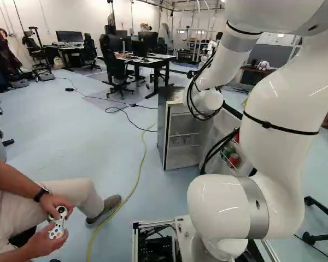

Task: Grab a drink from the fridge

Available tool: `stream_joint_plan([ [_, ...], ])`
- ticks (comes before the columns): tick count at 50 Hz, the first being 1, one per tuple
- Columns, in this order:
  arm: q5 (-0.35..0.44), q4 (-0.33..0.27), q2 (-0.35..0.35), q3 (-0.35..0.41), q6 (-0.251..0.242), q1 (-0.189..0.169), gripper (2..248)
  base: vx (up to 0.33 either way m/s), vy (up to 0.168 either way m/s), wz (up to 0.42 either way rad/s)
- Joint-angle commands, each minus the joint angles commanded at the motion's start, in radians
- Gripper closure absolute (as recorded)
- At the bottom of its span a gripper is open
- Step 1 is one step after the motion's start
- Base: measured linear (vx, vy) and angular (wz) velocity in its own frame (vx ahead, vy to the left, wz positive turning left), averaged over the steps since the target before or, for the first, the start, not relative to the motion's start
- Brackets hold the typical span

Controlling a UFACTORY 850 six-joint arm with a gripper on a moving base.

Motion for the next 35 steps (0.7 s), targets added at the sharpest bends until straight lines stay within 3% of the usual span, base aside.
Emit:
stream_joint_plan([
  [35,-0.066,0.0,-0.039,-0.088,0.0,-0.003,160,0.0,0.0,0.0],
])
